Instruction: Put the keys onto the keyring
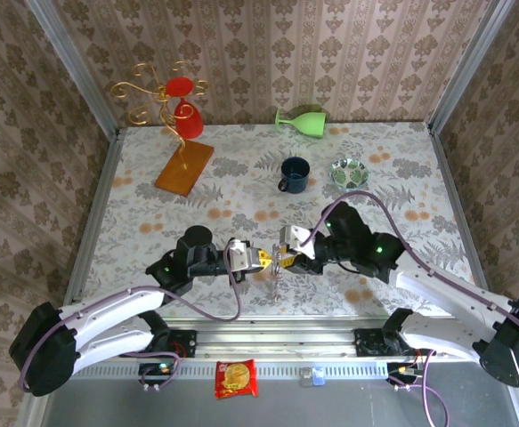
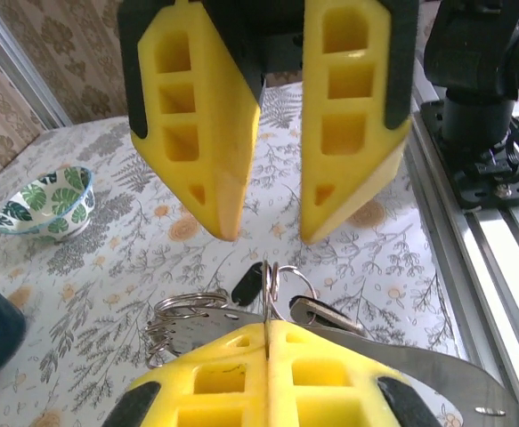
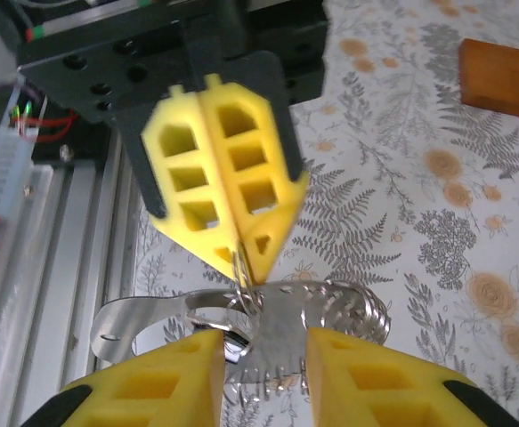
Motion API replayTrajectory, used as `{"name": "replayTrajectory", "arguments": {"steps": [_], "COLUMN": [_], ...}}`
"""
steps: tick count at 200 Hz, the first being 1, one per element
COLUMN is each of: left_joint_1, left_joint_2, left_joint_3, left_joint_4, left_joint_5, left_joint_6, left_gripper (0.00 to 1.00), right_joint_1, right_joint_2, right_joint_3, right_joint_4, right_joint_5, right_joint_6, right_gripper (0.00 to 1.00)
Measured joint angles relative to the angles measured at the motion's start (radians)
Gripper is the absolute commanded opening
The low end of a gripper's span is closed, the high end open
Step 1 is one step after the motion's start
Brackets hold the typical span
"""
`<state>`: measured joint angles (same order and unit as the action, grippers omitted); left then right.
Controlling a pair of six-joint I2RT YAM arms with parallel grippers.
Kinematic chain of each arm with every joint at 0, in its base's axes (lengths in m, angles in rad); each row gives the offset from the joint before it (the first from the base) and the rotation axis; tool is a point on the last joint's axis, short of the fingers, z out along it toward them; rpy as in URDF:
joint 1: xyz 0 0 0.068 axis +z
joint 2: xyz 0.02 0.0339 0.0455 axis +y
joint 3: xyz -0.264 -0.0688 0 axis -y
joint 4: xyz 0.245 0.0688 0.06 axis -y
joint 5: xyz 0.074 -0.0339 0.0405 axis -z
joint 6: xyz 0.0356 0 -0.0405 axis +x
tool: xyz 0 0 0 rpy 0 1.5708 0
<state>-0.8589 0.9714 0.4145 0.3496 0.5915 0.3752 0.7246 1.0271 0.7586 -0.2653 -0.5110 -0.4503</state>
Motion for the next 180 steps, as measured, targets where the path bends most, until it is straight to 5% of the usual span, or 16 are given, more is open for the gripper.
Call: {"name": "replayTrajectory", "arguments": {"steps": [83, 137, 158, 180], "left_joint_1": [0.0, 0.004, 0.004, 0.002], "left_joint_2": [0.002, 0.024, 0.024, 0.02], "left_joint_3": [-0.058, -0.068, -0.071, -0.071], "left_joint_4": [0.185, 0.237, 0.241, 0.236], "left_joint_5": [0.045, 0.051, 0.043, 0.026], "left_joint_6": [-0.099, -0.137, -0.143, -0.142], "left_gripper": [0.0, 0.0, 0.17, 0.24], "right_joint_1": [-0.008, -0.008, -0.013, -0.013], "right_joint_2": [0.005, 0.018, 0.021, 0.023], "right_joint_3": [-0.092, -0.097, -0.097, -0.089], "right_joint_4": [0.225, 0.259, 0.256, 0.215], "right_joint_5": [-0.082, -0.113, -0.122, -0.124], "right_joint_6": [0.144, 0.17, 0.167, 0.146], "right_gripper": [0.29, 0.03, 0.0, 0.0]}}
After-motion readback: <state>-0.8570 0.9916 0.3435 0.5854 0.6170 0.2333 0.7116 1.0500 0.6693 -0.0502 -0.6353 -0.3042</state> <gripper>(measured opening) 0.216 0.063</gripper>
